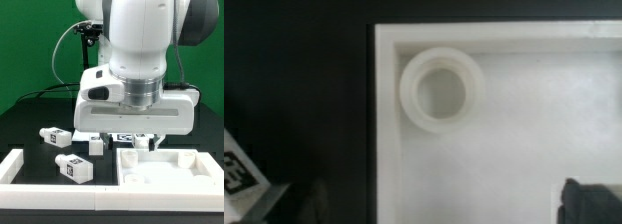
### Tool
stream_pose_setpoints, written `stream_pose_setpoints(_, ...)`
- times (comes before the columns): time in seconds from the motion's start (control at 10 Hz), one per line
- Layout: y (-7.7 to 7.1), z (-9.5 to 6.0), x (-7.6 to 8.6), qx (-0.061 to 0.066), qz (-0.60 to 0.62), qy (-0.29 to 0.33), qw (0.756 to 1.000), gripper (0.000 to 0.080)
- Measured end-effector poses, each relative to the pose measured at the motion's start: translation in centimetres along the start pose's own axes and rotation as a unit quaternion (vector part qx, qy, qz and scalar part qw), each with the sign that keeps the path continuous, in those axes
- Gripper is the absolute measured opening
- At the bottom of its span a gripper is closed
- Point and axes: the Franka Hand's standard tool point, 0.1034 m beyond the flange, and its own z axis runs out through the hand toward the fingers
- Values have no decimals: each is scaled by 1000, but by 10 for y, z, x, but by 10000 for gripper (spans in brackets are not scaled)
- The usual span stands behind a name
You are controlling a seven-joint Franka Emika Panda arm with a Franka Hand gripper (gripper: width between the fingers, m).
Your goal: Assemble one leg
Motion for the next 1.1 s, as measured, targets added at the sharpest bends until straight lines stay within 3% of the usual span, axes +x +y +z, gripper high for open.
stream_pose_setpoints(0.2,1,3,-28,2,-9,-78,997,649)
stream_pose_setpoints(0.4,31,-4,-53,12,-12,-168,986,649)
stream_pose_setpoints(0.5,40,-6,-59,15,-9,-196,980,649)
stream_pose_setpoints(0.7,40,-3,-67,17,-7,-251,968,649)
stream_pose_setpoints(0.9,40,0,-61,16,-8,-250,968,649)
stream_pose_setpoints(1.1,48,9,-66,21,-21,-255,967,649)
